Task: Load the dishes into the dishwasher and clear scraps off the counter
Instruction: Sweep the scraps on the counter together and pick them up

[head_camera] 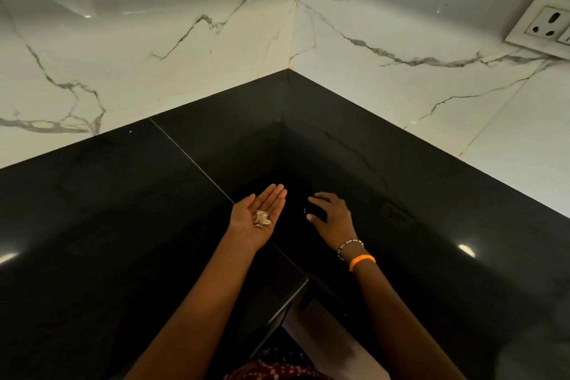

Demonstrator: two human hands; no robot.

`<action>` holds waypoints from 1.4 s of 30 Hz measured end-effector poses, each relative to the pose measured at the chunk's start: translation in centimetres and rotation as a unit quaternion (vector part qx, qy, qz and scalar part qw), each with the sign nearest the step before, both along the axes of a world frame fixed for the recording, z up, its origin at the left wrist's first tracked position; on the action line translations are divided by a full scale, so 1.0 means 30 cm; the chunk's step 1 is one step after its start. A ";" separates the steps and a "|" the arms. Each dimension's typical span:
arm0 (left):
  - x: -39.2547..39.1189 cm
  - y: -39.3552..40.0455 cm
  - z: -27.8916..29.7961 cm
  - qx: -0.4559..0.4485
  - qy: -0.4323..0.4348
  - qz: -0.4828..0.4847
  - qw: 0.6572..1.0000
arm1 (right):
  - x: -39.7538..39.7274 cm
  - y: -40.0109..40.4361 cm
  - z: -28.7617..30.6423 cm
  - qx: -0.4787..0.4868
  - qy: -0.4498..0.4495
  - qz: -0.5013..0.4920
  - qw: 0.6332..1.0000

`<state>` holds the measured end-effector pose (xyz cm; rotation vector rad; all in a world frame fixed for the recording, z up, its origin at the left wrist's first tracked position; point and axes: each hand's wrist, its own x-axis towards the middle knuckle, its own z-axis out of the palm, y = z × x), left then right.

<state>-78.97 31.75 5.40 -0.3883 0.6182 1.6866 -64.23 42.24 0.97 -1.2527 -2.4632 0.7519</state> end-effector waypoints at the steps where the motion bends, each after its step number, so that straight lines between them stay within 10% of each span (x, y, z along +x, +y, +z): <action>1: -0.005 -0.005 -0.003 0.000 0.000 0.001 1.000 | 0.006 0.013 0.001 -0.005 0.004 0.004 1.000; 9: -0.014 -0.010 -0.010 -0.002 -0.006 0.003 1.000 | -0.030 0.066 -0.009 -0.002 0.050 -0.007 0.999; 23: -0.014 0.011 -0.006 0.000 -0.004 0.010 1.000 | -0.085 0.050 0.037 0.111 -0.143 0.096 0.979; 31: -0.003 -0.026 0.009 -0.004 -0.016 0.018 1.000 | -0.124 0.096 0.142 -0.169 0.056 -0.063 0.982; 39: 0.066 -0.046 0.000 -0.023 -0.001 0.002 1.000 | -0.122 -0.199 0.246 0.040 0.016 0.149 0.988; 42: 0.066 -0.050 0.004 -0.009 -0.001 -0.008 1.000 | -0.122 -0.203 0.249 0.088 0.031 0.085 0.992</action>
